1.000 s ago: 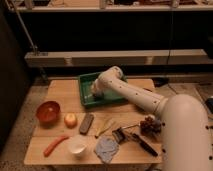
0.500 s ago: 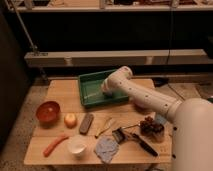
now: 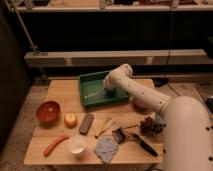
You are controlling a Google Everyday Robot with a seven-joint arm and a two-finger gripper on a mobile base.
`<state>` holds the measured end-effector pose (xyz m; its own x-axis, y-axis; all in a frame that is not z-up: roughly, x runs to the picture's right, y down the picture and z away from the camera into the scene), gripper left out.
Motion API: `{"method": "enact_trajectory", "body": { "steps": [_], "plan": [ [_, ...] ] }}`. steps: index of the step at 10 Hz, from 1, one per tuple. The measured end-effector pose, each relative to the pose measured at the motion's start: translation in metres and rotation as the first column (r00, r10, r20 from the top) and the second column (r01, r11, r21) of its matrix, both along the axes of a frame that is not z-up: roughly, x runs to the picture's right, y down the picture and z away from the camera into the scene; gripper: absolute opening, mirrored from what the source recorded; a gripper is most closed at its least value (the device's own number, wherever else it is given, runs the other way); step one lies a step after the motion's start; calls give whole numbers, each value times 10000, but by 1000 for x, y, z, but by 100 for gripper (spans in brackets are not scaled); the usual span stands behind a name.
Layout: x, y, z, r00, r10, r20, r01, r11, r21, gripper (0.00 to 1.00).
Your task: Wipe tray with sponge
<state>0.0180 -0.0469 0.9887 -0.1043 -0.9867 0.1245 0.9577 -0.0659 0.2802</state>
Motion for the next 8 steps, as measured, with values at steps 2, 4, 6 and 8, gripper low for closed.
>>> {"method": "enact_trajectory", "body": {
  "steps": [2, 4, 6, 8],
  "plan": [
    [-10, -5, 11, 9998, 32, 201, -31, 10000, -46, 0],
    [-39, -3, 12, 9981, -138, 604, 145, 9998, -118, 0],
    [-79, 3, 10, 9927, -435, 1124, 456, 9988, -160, 0],
    [-110, 12, 4, 9821, -836, 1688, 871, 9961, -139, 0]
  ]
}}
